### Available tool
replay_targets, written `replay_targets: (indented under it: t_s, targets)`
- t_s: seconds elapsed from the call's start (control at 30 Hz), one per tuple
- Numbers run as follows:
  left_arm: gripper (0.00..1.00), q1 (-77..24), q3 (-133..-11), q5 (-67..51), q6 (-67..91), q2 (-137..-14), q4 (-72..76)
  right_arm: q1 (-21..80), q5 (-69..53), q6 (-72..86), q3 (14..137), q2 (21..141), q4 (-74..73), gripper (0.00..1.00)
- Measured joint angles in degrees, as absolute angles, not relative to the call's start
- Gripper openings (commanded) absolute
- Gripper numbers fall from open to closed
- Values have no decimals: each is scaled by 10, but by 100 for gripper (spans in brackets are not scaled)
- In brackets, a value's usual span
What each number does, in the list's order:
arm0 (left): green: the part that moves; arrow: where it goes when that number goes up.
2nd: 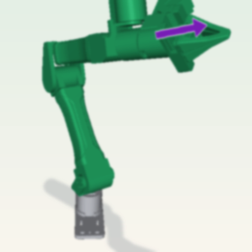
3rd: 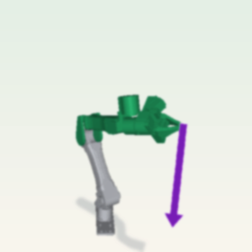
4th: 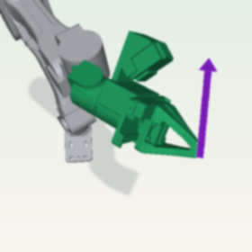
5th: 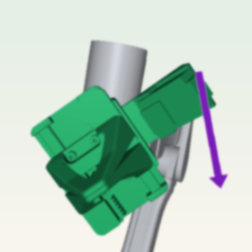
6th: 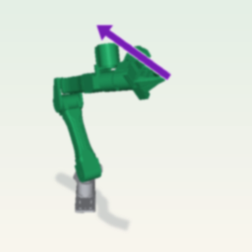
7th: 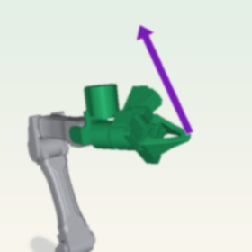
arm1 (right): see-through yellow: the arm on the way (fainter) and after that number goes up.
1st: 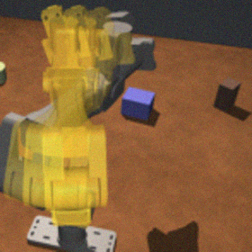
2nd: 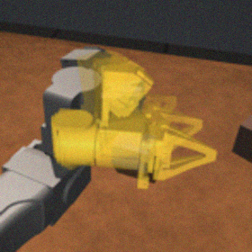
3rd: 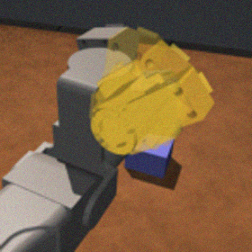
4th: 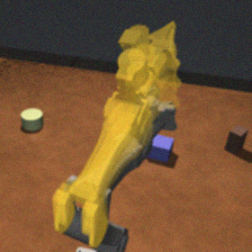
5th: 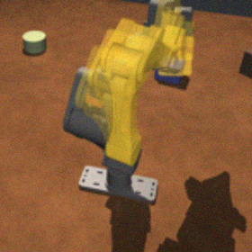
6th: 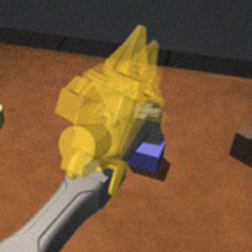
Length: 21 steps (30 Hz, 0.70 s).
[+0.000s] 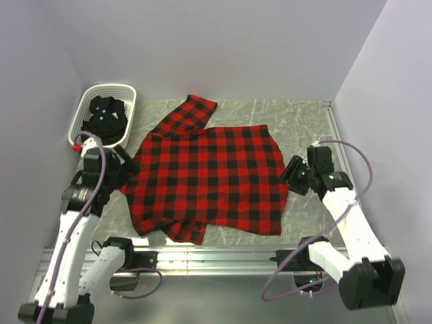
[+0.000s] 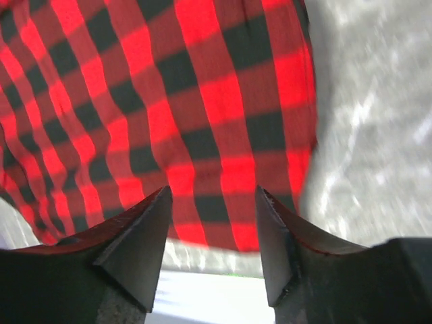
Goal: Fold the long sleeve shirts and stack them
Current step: Fold the shirt
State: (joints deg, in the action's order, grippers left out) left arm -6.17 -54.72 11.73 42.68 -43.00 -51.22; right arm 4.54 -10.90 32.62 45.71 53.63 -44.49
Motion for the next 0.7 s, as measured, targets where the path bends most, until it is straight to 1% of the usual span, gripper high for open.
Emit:
replay_targets:
  t_s: [0.1, 0.37, 0.5, 0.7]
  targets:
    - [91, -62, -538, 88, 422, -481, -457, 45, -110, 341, 444, 601, -380, 56]
    - [90, -62, -515, 20, 426, -691, -313, 41, -138, 373, 410, 749, -258, 56]
    - [90, -62, -520, 8, 429, -792, -261, 34, -150, 389, 409, 808, -220, 56]
    - [91, -62, -568, -3, 441, -926, -224, 17, -164, 418, 421, 864, -197, 59]
